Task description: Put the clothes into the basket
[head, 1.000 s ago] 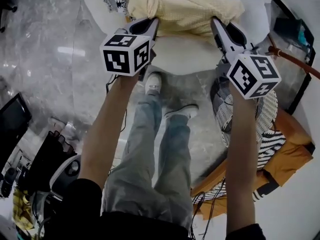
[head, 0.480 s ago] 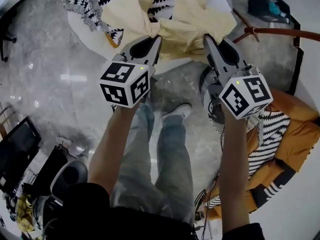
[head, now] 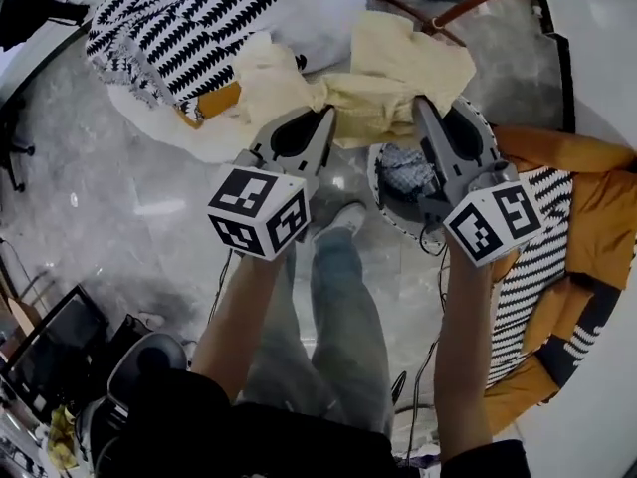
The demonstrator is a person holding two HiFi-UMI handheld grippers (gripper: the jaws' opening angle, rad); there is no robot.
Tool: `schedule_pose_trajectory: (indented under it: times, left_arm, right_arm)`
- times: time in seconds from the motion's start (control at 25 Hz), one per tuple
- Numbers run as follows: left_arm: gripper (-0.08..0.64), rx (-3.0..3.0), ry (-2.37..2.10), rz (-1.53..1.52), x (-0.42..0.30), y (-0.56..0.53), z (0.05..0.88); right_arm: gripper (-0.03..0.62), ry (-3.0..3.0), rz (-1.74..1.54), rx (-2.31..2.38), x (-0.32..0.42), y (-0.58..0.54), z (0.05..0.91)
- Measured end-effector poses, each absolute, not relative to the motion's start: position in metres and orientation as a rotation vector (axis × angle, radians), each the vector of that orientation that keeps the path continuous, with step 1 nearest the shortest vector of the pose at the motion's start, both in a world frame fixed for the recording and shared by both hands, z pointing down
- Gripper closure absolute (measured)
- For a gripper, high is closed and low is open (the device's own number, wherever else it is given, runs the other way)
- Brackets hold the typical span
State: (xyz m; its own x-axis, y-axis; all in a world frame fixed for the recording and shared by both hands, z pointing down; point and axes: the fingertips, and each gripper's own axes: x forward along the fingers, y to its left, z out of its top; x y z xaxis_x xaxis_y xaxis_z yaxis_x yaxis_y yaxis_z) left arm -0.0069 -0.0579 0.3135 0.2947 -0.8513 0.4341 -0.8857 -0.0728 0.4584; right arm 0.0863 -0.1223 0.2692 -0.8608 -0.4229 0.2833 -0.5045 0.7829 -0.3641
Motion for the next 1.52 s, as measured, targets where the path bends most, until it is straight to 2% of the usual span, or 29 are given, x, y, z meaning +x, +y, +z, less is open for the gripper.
schedule_pose_trajectory:
  times: [0.48, 0.88, 1.16, 1.52]
  left_arm:
    - [0.543, 2.220, -1.152, 0.095, 0.240, -0.082, 0.273]
    - [0.543, 2.373, -0.784, 0.097, 0.421, -0.060, 0.257]
    - [0.543, 2.254, -0.827, 0.203, 0.426, -0.064, 0.322]
    - [0.541, 1.966, -1.016, 0.478, 0.337, -0.075, 0.480]
  right_arm:
    - [0.540, -2.740, 0.686, 1.295, 0.335, -0.108, 0.247]
    - [0.540, -2.657, 0.642, 1.611, 0.478, -0.072, 0.236]
    - [0.538, -2.602, 0.717, 1.502, 0.481, -0.071, 0.290]
    - [0.538, -2.460, 1.087, 1.292, 0.415, -0.068, 0.451]
